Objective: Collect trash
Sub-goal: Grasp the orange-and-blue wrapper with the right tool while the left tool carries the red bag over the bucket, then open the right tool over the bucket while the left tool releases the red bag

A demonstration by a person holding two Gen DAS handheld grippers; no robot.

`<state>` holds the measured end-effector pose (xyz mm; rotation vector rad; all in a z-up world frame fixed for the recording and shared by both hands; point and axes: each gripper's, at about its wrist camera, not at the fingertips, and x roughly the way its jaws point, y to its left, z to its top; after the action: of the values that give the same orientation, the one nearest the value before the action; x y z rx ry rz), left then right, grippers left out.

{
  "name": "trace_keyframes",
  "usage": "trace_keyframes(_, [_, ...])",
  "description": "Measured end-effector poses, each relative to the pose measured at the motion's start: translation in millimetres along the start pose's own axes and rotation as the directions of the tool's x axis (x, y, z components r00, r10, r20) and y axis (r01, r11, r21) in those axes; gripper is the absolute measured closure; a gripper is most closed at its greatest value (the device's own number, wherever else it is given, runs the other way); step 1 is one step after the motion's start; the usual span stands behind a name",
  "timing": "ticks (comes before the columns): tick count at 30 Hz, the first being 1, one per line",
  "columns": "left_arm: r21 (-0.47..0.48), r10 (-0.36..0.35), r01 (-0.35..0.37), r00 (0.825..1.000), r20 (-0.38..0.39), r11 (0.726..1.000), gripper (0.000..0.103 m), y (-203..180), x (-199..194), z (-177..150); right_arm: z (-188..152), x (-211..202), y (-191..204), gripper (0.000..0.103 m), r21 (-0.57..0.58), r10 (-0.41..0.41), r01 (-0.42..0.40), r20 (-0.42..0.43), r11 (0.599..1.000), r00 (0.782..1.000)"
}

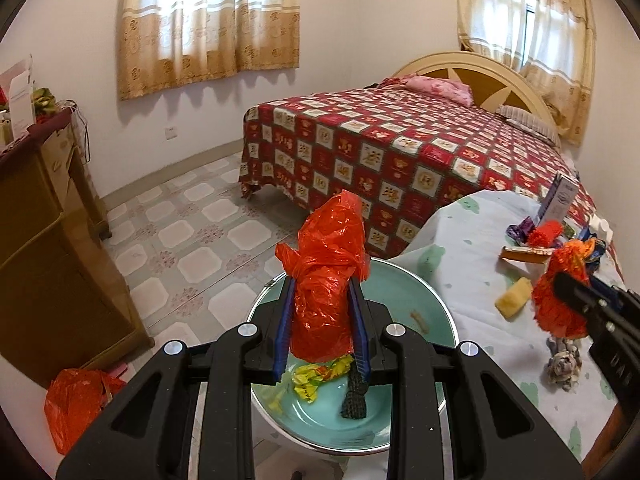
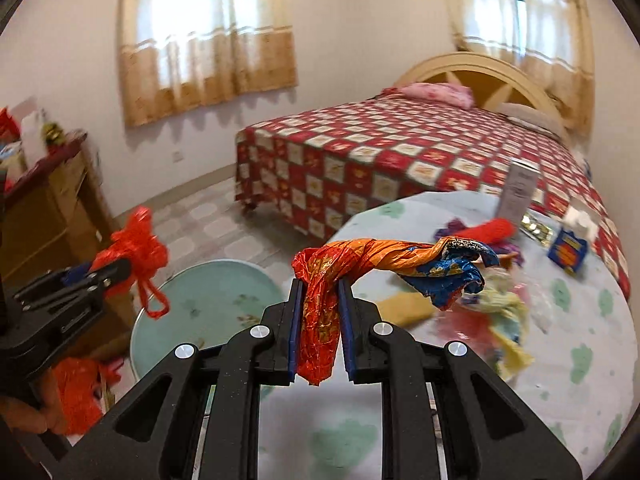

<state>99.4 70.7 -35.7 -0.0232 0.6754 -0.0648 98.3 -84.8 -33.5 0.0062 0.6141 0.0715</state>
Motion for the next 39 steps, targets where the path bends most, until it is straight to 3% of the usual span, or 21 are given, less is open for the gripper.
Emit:
trace_keyframes(15, [-0.053, 0.045, -0.048, 0.997, -0.058, 0.997, 0.077, 23, 15, -5, -1, 43, 62, 0.085, -0.108, 0.148, -0.159, -0.101, 0.981, 0.984])
trace_keyframes(25, [-0.067, 0.052, -0.059, 0.994, -0.096, 0.996, 0.077, 31, 26, -10, -13, 69, 75, 0.085, -0.13, 0.183, -0.209, -0.184, 0.969, 0.966])
trace_keyframes(35, [-0.088, 0.04, -0.053, 0.988, -0.15, 0.995, 0.077, 40, 40, -16, -28, 99, 77, 0.083, -0.076, 0.281, -0.317, -0.304, 0.945, 0.91])
trace_keyframes(39, [-0.083, 0.037, -0.051, 0.987, -0.158, 0.995, 0.077, 39, 42, -17, -32, 105, 78, 0.078, -0.06, 0.307, -0.345, -0.334, 0.937, 0.891])
